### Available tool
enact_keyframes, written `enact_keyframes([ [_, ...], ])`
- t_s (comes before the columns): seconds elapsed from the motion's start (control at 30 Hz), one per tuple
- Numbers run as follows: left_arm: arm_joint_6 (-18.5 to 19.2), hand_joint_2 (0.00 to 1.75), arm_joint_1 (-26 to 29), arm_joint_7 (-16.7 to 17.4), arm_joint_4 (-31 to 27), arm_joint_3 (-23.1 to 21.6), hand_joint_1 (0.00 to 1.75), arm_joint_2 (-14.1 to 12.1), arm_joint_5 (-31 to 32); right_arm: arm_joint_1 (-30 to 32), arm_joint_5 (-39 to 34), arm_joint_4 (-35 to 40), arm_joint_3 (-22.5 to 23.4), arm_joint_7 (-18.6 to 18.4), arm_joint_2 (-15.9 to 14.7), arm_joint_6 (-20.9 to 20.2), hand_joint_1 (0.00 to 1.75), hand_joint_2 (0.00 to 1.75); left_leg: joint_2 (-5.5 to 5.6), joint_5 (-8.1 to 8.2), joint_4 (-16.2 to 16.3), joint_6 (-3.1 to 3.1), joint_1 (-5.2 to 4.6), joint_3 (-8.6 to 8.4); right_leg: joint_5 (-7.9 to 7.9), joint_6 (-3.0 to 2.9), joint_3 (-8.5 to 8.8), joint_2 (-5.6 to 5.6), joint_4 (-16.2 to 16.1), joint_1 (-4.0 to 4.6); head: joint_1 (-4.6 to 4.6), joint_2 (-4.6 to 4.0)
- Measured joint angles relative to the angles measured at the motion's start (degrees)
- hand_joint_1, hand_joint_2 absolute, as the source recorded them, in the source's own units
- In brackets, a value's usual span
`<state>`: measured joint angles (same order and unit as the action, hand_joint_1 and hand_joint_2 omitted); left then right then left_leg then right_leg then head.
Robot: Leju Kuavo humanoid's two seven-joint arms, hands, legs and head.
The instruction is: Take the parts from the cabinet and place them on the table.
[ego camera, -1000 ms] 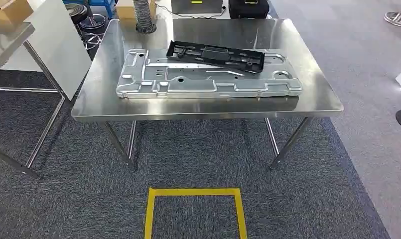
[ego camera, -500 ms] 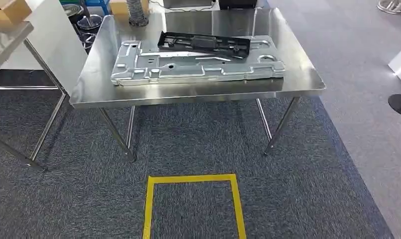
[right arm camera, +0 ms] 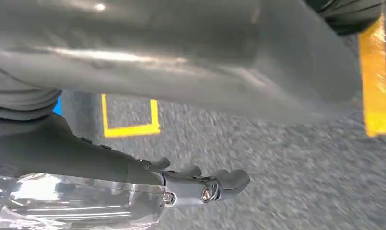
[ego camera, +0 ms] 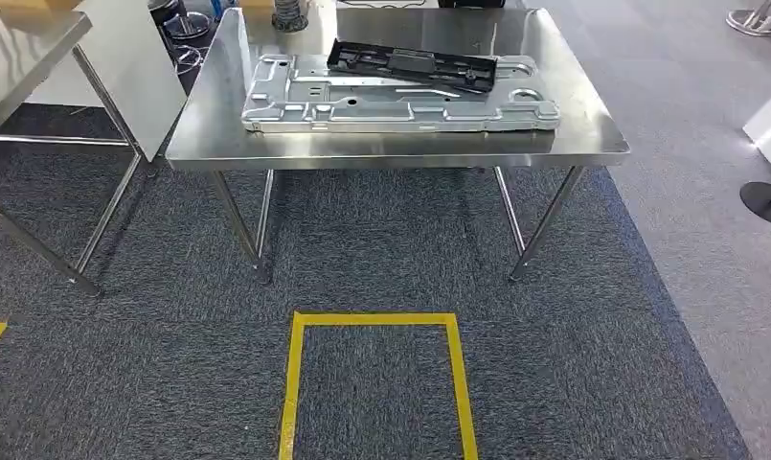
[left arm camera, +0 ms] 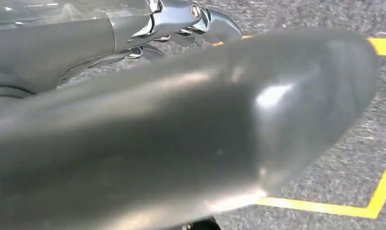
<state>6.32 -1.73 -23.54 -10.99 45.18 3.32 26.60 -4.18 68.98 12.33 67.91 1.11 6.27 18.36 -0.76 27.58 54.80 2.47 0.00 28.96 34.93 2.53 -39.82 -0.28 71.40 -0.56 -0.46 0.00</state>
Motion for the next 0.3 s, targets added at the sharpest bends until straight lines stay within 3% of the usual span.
enact_keyframes([
  [0.03,-0.2,0.0,0.0,0.2,0.0,0.0,0.0,0.0,0.0,0.0,0.0,0.0,0.1,0.1,0.0,-0.1,0.0,0.0,-0.03,-0.6,0.1,-0.06,-0.05,0.9,0.04,0.1,-0.48,0.01,3.4,-0.06,0.0,0.0],
  [0.07,-0.4,0.0,0.1,0.5,0.0,0.0,0.0,0.0,0.0,0.0,0.0,0.0,0.1,0.1,0.0,-0.3,0.0,0.0,-0.08,-1.19,0.2,-0.16,-0.07,1.67,-1.81,0.13,0.14,0.01,4.3,-0.13,-0.02,0.0],
  [0.1,-0.4,0.0,0.1,0.6,0.0,0.0,0.0,0.0,0.0,0.0,0.0,0.0,0.1,0.1,0.0,-0.5,0.0,0.0,-0.09,-1.74,0.3,-0.3,-0.08,2.46,-4.55,0.04,1.89,0.01,2.8,-0.15,0.0,0.0],
  [0.13,-0.5,0.0,0.0,0.7,0.0,0.0,0.0,0.0,0.0,0.0,0.0,0.0,0.2,0.1,0.0,-1.0,0.0,0.0,-0.08,-2.25,0.4,-0.43,-0.08,3.17,-6.68,-0.19,4.84,0.01,-1.1,-0.15,0.0,0.0],
  [0.17,-0.6,0.0,0.0,0.7,0.0,0.0,0.0,0.0,0.0,0.0,-0.1,0.0,0.2,0.1,-0.1,-1.3,0.0,0.0,-0.01,-2.7,0.5,-0.58,-0.09,3.51,-7.27,-0.55,8.63,0.01,-6.5,-0.11,0.0,0.0],
  [0.2,-0.7,0.0,0.0,0.8,0.0,0.0,0.0,0.1,0.0,-0.1,-0.1,0.0,0.2,0.2,-0.2,-1.4,0.0,0.0,0.0,-3.08,0.6,-0.81,-0.13,3.79,-6.28,-1.08,12.89,0.01,-12.3,0.05,0.0,0.0],
  [0.23,-0.7,0.0,0.0,0.9,0.0,0.0,0.0,0.1,0.0,-0.2,-0.2,0.0,0.3,0.3,-0.3,-1.7,0.0,0.0,0.01,-3.29,0.9,-1.1,-0.43,4.13,-5.01,-1.36,15.75,-0.06,-17.3,0.35,0.02,0.0],
  [0.3,-1.0,0.0,-0.1,1.2,0.0,0.0,0.0,0.1,0.0,-0.4,-0.5,0.0,0.5,0.6,-0.3,-1.9,0.0,0.0,-0.12,-4.21,1.0,-1.84,-0.3,4.64,-4.4,-1.8,15.61,0.0,-18.2,0.51,-0.02,0.0],
])
